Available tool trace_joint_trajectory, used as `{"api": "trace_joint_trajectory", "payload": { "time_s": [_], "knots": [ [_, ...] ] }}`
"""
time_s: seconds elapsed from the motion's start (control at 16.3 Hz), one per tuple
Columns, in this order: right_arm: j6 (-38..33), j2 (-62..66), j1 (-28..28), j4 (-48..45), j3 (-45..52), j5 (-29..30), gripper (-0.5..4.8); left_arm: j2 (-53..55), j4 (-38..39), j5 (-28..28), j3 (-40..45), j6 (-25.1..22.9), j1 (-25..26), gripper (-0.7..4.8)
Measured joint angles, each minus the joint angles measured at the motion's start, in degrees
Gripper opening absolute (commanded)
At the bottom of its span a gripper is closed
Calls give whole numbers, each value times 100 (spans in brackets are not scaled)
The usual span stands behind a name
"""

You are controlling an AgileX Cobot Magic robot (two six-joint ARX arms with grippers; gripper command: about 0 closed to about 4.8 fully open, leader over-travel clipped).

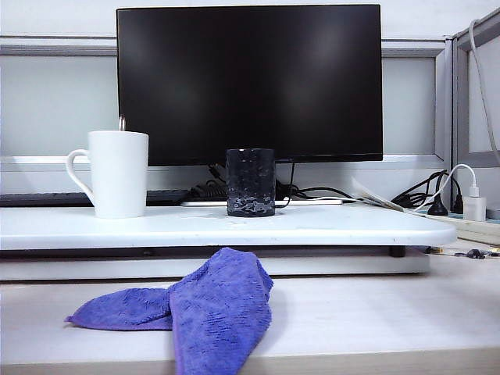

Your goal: Carefully pick up the black cup and pour some water from the black cup into the white cup.

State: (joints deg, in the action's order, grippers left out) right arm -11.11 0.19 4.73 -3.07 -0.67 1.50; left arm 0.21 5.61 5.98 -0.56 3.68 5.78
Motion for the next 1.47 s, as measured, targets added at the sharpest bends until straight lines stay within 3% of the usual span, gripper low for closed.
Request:
{"api": "trace_joint_trajectory", "payload": {
  "time_s": [0.31,0.55,0.61,0.67,0.74,0.86,0.98,1.04,1.17,1.23,1.35,1.47],
  "knots": [
    [17,-2,2,-955,-20,-107,-1,0,61,0,0,0,0,-6],
    [223,166,0,-601,-1167,188,-1,0,63,2,0,0,0,-2],
    [450,448,-2,-658,-1626,203,33,0,66,2,0,0,0,68],
    [621,946,-2,-756,-2159,214,348,0,66,2,0,7,0,192],
    [682,1652,-2,-820,-2697,227,447,0,68,0,0,138,0,212],
    [597,2649,-2,-953,-3230,238,450,0,61,2,0,238,0,214],
    [280,3816,0,-1432,-3556,682,382,0,61,2,0,280,0,214],
    [219,4513,79,-2072,-3707,944,375,0,59,4,0,282,0,214],
    [234,5567,511,-2586,-4063,929,375,0,61,39,0,374,0,227],
    [280,6019,678,-2594,-4166,909,375,0,50,50,0,446,0,274],
    [378,6959,933,-2551,-4387,876,375,2,-319,247,7,826,4,465],
    [404,8013,1325,-2706,-4487,881,376,11,-1620,756,-162,1078,-2,467]
  ]
}}
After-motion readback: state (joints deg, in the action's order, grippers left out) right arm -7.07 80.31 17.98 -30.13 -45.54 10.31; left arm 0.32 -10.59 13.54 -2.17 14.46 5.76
